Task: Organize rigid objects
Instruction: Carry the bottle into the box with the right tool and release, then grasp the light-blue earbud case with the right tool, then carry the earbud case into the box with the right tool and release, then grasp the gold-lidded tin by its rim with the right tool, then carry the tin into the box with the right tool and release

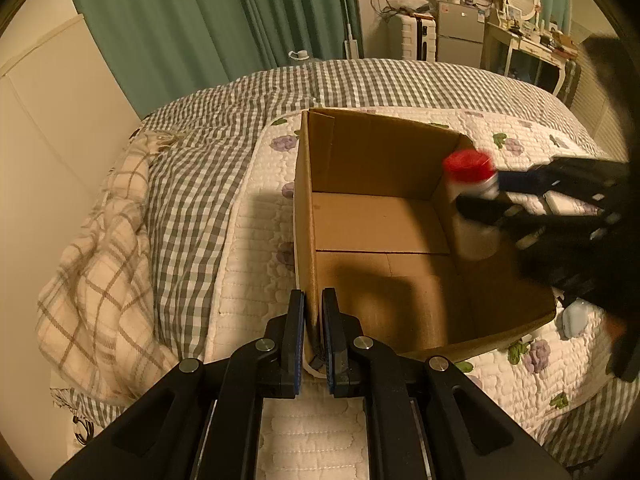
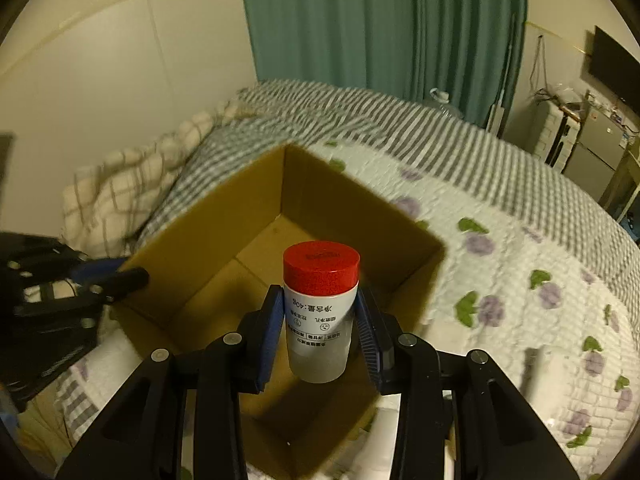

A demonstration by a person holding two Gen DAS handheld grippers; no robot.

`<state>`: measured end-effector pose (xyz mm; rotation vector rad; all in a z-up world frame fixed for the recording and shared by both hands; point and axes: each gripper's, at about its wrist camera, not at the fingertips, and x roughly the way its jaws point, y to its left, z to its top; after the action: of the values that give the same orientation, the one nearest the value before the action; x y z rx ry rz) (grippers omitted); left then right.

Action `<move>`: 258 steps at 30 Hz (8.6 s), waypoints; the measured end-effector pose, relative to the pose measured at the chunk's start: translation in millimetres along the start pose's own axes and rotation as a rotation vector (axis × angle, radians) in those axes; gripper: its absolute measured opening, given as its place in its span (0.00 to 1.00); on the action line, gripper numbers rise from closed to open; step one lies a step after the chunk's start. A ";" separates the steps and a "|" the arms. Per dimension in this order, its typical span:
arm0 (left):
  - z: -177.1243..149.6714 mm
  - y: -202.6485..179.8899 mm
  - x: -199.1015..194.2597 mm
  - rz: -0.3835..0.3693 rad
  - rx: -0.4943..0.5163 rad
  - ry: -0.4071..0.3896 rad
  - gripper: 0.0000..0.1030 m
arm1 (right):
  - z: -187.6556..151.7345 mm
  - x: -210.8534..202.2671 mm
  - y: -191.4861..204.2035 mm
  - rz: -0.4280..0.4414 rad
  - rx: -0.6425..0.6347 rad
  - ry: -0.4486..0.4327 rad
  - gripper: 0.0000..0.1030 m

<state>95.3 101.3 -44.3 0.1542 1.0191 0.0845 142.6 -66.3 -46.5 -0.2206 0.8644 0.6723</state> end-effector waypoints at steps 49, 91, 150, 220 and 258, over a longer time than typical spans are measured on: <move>2.2 -9.5 -1.8 0.038 0.024 0.006 0.08 | -229.7 -31.7 -119.4 -0.358 0.235 0.286 0.71; 1.8 -11.1 -3.5 0.030 0.032 -0.002 0.08 | -25.6 -60.1 -31.4 -0.103 -0.009 -0.038 0.48; 0.1 -17.2 -1.5 0.071 0.034 0.016 0.08 | -155.2 -46.4 -159.9 -0.293 0.215 0.108 0.83; -0.9 -15.6 -6.1 0.020 0.028 -0.001 0.08 | -14.8 -101.2 -19.4 -0.202 -0.072 -0.174 0.23; -1.8 -13.7 -5.1 0.013 0.016 -0.004 0.08 | -41.2 -60.1 2.2 -0.159 -0.080 -0.095 0.68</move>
<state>91.0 87.3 -43.2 0.1758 1.0149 0.0880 87.6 -110.0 -27.0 -0.3236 0.7219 0.5648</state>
